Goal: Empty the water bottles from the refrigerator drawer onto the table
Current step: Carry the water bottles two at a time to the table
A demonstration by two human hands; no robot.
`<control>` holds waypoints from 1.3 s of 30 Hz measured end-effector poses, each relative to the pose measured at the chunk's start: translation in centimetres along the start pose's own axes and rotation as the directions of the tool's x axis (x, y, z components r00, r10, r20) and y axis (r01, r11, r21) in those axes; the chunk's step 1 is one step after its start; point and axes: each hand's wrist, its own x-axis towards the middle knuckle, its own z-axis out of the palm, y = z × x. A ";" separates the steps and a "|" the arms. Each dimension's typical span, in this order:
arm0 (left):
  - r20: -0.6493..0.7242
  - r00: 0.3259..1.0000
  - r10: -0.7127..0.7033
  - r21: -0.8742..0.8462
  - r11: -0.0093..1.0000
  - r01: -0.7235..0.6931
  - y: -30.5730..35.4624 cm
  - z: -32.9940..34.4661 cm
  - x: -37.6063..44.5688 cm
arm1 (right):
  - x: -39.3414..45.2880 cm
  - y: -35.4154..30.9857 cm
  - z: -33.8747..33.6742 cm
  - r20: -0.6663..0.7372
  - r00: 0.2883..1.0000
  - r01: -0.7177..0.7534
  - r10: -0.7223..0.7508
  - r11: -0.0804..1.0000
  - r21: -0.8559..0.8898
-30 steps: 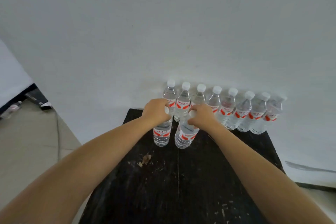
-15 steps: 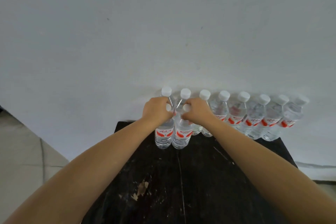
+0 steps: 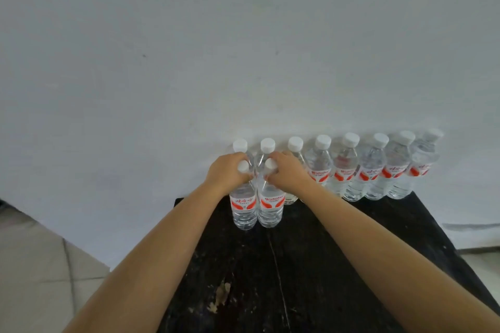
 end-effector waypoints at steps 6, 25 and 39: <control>-0.020 1.000 0.024 -0.003 1.000 -0.024 -0.4 0.4 0.3 | 0.4 0.3 0.2 -0.006 1.000 -0.028 0.028 0.997 0.066; -0.138 0.973 0.185 0.530 0.844 -0.085 8.8 -5.2 -11.0 | -11.9 0.8 -9.9 -0.174 0.982 0.050 -0.077 0.987 -0.155; -0.139 0.921 0.364 0.636 0.746 -0.199 18.7 -7.2 -28.5 | -31.2 1.0 -16.7 -0.391 0.918 -0.043 -0.061 0.967 -0.253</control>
